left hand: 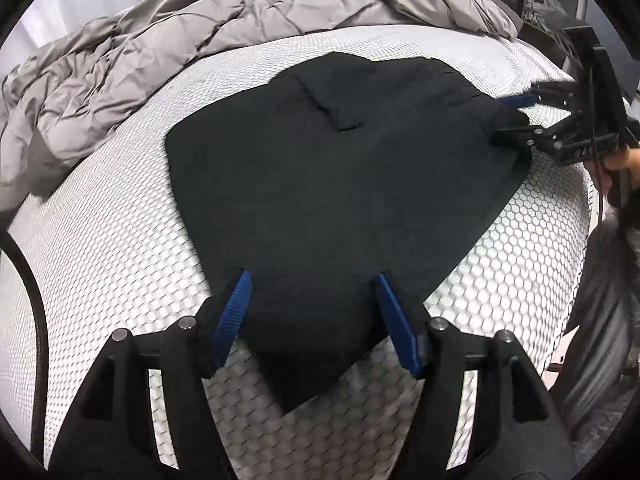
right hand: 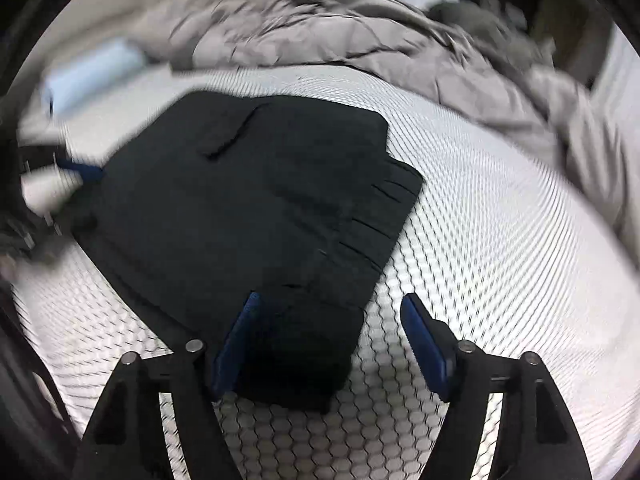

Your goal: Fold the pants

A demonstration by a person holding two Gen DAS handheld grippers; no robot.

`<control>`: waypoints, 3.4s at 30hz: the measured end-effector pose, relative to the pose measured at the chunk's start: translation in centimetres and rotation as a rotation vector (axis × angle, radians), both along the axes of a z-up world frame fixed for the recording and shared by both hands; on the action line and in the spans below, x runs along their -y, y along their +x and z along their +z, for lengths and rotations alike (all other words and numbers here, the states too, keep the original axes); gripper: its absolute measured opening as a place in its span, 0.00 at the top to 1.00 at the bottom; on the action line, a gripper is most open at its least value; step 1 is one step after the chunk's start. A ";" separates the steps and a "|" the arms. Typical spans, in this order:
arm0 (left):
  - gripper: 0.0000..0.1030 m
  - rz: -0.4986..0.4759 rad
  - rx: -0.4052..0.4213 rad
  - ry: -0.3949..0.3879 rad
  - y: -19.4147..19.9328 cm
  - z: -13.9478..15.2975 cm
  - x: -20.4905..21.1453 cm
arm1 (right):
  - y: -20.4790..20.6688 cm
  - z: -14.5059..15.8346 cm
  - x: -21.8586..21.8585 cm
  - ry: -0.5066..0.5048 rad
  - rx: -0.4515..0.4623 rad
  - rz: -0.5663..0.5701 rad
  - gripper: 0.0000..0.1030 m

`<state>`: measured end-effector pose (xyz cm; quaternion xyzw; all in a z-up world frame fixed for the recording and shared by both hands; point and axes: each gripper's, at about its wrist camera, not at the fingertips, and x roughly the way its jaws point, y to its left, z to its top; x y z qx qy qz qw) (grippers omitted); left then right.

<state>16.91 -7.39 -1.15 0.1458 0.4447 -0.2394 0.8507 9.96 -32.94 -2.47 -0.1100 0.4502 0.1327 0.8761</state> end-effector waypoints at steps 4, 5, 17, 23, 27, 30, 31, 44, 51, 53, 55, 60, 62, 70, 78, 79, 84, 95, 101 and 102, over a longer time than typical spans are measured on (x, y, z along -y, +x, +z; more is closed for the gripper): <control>0.37 0.096 -0.030 -0.192 1.6 1.5 -4.0 | 0.2 0.5 2.0 0.155 -0.033 0.003 0.29; 0.36 0.153 -0.057 -0.266 2.3 1.6 -5.3 | 0.5 0.6 2.6 0.222 -0.039 -0.008 0.29; 0.63 0.323 -0.174 -0.321 5.6 -1.0 -6.1 | 3.9 -2.0 2.9 0.484 -0.142 -0.125 0.62; 0.63 0.342 -0.157 -0.287 8.4 -0.9 -5.5 | 4.5 -1.5 1.3 0.388 -0.057 -0.173 0.67; 0.61 0.343 -0.103 -0.235 7.6 -0.6 -4.7 | 5.3 -1.7 1.1 0.307 -0.057 -0.177 0.52; 0.61 0.342 -0.058 -0.189 6.8 -0.2 -3.8 | 4.8 -1.1 2.0 0.274 -0.041 -0.187 0.38; 0.61 0.346 -0.050 -0.181 6.4 0.0 -3.7 | 4.4 -0.8 2.6 0.278 -0.036 -0.185 0.38; 0.22 0.337 0.168 -0.175 0.3 4.4 -2.2 | -1.7 2.7 3.9 0.115 0.175 -0.174 0.18; 0.09 0.342 0.257 -0.189 -5.0 5.0 -1.6 | -5.5 3.0 3.6 0.325 0.280 -0.148 0.00; 0.01 0.363 0.275 -0.195 -6.3 4.8 -1.6 | -5.7 3.0 3.3 0.331 0.298 -0.148 0.00; 0.01 0.372 0.302 -0.177 -7.7 4.7 -1.6 | -6.4 3.4 2.8 0.329 0.321 -0.127 0.00; 0.01 0.395 0.350 -0.198 -8.8 4.9 -1.9 | -7.6 4.0 1.4 0.305 0.396 -0.080 0.00; 0.01 0.408 0.363 -0.219 -9.0 5.1 -2.1 | -7.8 4.0 1.1 0.317 0.404 -0.075 0.00; 0.01 0.450 0.351 -0.275 -8.2 5.1 -3.4 | -8.2 3.8 -0.1 0.300 0.418 -0.053 0.00; 0.01 0.455 0.370 -0.279 -8.2 5.5 -3.8 | -8.1 3.4 -0.7 0.277 0.410 -0.046 0.00; 0.01 0.453 0.374 -0.279 -8.3 5.5 -3.8 | -8.1 3.3 -0.7 0.277 0.409 -0.047 0.00; 0.01 0.446 0.387 -0.278 -8.5 5.6 -3.5 | -8.0 3.2 -0.7 0.280 0.406 -0.048 0.00; 0.01 0.444 0.386 -0.273 -8.6 5.4 -3.1 | -7.9 3.0 -0.6 0.279 0.406 -0.059 0.00; 0.01 0.440 0.386 -0.271 -8.4 5.5 -3.5 | -7.8 3.0 -0.6 0.276 0.402 -0.060 0.00; 0.01 0.440 0.386 -0.272 -8.4 5.5 -3.5 | -7.8 3.0 -0.6 0.277 0.402 -0.059 0.00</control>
